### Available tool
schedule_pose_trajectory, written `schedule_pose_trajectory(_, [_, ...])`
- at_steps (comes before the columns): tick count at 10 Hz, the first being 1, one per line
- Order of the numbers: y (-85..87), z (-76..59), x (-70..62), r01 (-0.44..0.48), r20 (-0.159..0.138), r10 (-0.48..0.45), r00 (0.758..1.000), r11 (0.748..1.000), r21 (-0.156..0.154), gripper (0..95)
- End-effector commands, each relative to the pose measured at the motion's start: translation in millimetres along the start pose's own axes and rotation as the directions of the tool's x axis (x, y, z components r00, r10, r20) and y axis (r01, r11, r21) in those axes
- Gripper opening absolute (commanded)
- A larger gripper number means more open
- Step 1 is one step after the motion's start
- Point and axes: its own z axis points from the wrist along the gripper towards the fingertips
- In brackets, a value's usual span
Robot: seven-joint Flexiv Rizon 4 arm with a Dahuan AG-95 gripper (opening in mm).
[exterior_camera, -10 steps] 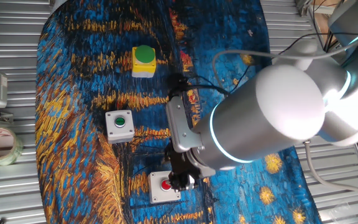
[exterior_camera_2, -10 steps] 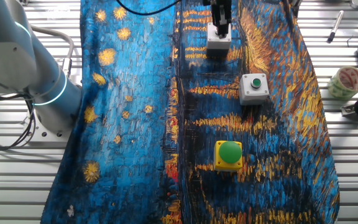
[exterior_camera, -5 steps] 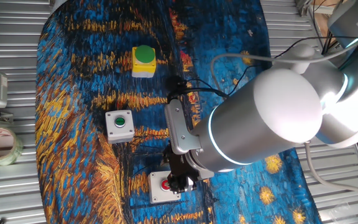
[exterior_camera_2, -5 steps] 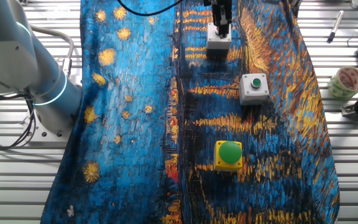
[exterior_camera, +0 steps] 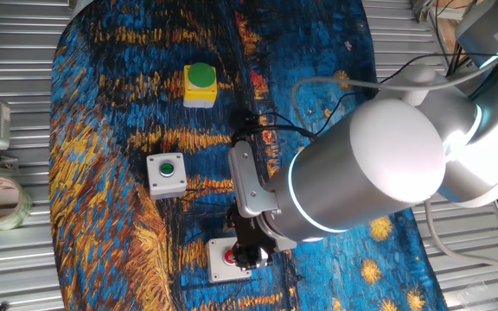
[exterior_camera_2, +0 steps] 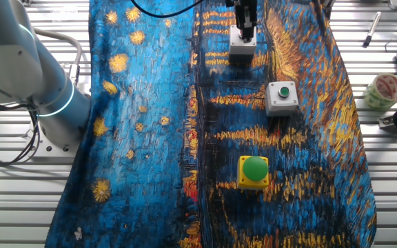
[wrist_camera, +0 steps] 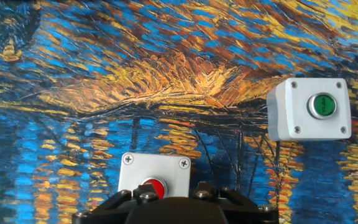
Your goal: Press three buttons from left to right in sequence
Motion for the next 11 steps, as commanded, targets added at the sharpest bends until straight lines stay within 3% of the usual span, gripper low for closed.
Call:
schedule_pose_trajectory(1, [0.6,3.7,-0.1,-0.001,0.009,0.001,1.000,1.000,-0.001,38.0])
schedule_pose_trajectory(3, [0.8,5.9,0.2,-0.002,0.013,0.002,1.000,1.000,-0.003,38.0])
schedule_pose_trajectory(4, [0.9,6.0,0.3,-0.001,0.012,0.001,1.000,1.000,-0.003,19.0])
schedule_pose_trajectory(11, [1.0,7.6,0.5,-0.001,0.015,0.001,1.000,1.000,-0.003,19.0])
